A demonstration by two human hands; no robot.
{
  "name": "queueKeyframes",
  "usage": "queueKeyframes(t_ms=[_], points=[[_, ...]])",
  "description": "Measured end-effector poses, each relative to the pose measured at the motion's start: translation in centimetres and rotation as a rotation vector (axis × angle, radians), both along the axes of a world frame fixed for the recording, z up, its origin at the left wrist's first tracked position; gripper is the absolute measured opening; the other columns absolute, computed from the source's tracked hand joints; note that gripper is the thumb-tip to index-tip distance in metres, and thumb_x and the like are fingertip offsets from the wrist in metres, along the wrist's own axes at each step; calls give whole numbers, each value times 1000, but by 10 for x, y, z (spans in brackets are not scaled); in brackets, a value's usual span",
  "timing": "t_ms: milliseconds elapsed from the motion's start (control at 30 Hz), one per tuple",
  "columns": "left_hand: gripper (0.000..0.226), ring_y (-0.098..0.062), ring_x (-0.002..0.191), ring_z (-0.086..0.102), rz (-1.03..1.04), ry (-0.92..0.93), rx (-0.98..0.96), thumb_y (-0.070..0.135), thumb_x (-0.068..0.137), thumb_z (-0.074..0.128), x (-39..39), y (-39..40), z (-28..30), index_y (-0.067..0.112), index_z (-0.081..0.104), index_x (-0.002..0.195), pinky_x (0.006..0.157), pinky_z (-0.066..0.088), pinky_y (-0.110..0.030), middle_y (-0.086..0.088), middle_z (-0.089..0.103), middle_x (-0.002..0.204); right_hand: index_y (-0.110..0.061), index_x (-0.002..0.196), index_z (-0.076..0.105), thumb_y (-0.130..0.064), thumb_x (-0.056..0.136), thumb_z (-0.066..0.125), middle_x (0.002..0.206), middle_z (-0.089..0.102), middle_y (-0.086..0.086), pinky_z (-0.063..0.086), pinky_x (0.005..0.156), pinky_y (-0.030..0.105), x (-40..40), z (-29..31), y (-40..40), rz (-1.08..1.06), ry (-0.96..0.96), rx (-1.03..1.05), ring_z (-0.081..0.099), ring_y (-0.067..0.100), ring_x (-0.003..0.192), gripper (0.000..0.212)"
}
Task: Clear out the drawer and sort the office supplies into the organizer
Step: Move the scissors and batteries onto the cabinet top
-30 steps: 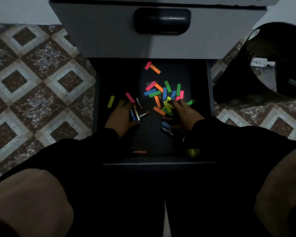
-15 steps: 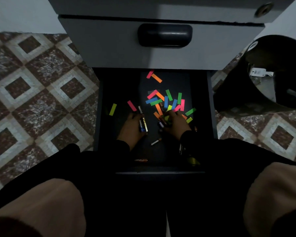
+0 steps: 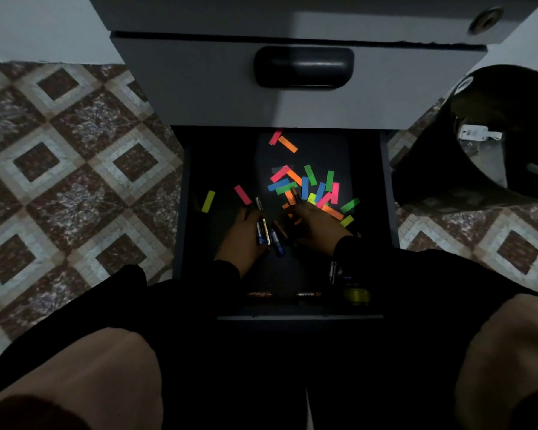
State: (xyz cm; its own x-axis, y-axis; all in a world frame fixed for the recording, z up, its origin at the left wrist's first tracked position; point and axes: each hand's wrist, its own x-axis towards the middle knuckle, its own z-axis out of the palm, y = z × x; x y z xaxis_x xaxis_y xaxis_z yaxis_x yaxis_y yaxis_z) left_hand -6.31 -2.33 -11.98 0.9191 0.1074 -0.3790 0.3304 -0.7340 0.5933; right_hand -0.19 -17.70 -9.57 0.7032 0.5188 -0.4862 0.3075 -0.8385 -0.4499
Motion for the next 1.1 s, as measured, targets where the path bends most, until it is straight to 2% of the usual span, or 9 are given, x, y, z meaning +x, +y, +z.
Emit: queueKeyframes(t_ms=[100, 200, 300, 467, 733, 900, 1100], points=[[58, -28, 118, 50, 12, -11, 8, 7, 77, 70, -2, -2, -2, 13, 47, 129, 97, 44, -36, -7, 36, 139, -12, 143, 31, -13, 83, 66, 141, 35, 10, 37, 97, 28, -7, -5, 7, 77, 18, -8, 43, 26, 125, 69], [54, -27, 115, 52, 13, -39, 6, 8, 79, 68, -4, -4, -4, 13, 46, 127, 90, 41, -29, -7, 37, 136, -13, 144, 29, -14, 84, 65, 138, 34, 12, 37, 94, 27, -13, -13, 11, 99, 2, -1, 45, 28, 122, 70], [59, -26, 116, 51, 12, -46, 17, 9, 78, 69, -5, -4, -5, 14, 43, 131, 92, 43, -31, -7, 36, 137, -14, 145, 28, -14, 84, 65, 137, 37, 13, 36, 96, 29, -13, -16, 12, 66, 14, -2, 43, 29, 123, 71], [61, -26, 116, 50, 12, -40, 8, 10, 79, 68, -5, -3, -5, 15, 41, 133, 92, 42, -32, -7, 37, 137, -7, 135, 42, -11, 84, 64, 137, 35, 14, 38, 93, 28, -17, -22, 13, 55, -63, 21, 50, 30, 114, 55], [60, -24, 115, 51, -32, -22, 64, 12, 79, 70, -4, -2, -4, 16, 42, 132, 90, 45, -32, -5, 37, 137, -15, 139, 40, -13, 86, 62, 143, 31, 10, 42, 96, 33, -17, -22, 13, 119, -87, -28, 50, 30, 116, 58], [59, -24, 114, 52, -35, -52, 48, 14, 78, 71, 0, 4, 13, 17, 45, 131, 87, 46, -34, -4, 40, 135, -17, 140, 39, -20, 85, 64, 141, 34, 5, 44, 94, 32, -11, -1, 9, 132, -148, -60, 45, 24, 123, 60], [56, -25, 109, 54, -62, -162, 57, 18, 72, 76, 7, 16, 65, 11, 52, 123, 87, 47, -38, -7, 44, 125, -18, 136, 44, -23, 79, 71, 133, 40, 4, 43, 95, 31, 4, 56, 2, 128, -191, 11, 46, 23, 120, 63]])
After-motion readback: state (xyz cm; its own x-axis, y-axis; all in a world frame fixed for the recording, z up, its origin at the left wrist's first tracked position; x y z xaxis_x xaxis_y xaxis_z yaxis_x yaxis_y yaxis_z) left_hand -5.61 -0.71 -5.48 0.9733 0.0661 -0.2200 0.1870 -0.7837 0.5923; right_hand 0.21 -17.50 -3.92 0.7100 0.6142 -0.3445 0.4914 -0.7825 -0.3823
